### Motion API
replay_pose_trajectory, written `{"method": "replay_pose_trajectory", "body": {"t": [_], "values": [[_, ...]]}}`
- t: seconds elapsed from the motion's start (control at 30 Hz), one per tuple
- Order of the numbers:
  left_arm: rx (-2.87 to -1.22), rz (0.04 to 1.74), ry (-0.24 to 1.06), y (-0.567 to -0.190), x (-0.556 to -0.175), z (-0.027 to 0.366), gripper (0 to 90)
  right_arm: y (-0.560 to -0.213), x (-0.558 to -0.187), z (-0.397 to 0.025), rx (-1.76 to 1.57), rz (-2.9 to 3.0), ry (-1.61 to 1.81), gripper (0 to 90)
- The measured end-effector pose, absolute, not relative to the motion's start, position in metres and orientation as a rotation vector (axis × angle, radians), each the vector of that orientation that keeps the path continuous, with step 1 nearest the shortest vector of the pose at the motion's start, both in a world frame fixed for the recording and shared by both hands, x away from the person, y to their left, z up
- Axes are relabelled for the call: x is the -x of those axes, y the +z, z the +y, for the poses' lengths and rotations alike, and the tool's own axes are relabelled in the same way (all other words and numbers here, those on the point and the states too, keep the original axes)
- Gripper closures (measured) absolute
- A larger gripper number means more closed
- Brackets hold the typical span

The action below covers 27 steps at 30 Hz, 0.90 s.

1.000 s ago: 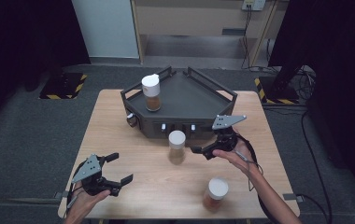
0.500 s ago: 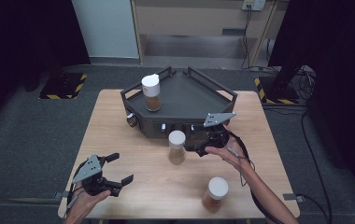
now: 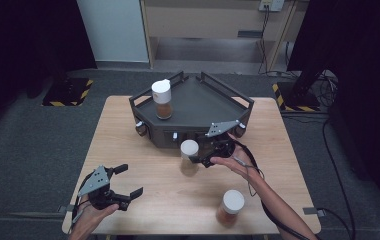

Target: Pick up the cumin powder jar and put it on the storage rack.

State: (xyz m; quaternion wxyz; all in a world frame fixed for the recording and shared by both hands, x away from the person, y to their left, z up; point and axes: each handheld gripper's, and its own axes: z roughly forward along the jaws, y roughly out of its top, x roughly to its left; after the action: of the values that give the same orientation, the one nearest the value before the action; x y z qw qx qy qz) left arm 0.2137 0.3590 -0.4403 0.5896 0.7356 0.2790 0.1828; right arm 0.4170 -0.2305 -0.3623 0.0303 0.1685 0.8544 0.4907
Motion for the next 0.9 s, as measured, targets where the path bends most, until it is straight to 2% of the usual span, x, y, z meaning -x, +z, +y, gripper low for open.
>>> {"method": "replay_pose_trajectory", "body": {"t": [0.47,0.67,0.83,0.9], "values": [[-1.721,0.645,0.424,-0.44,-0.214,0.358,0.9,-0.371,-0.426,-0.214,-0.482,2.672,1.466,17.5],[-1.723,0.644,0.425,-0.44,-0.214,0.358,0.9,-0.374,-0.427,-0.209,-0.464,2.665,1.453,23.7],[-1.726,0.642,0.423,-0.44,-0.214,0.358,0.9,-0.375,-0.426,-0.204,-0.453,2.653,1.429,32.9],[-1.733,0.642,0.426,-0.439,-0.214,0.357,0.9,-0.377,-0.425,-0.205,-0.46,2.646,1.441,33.3]]}}
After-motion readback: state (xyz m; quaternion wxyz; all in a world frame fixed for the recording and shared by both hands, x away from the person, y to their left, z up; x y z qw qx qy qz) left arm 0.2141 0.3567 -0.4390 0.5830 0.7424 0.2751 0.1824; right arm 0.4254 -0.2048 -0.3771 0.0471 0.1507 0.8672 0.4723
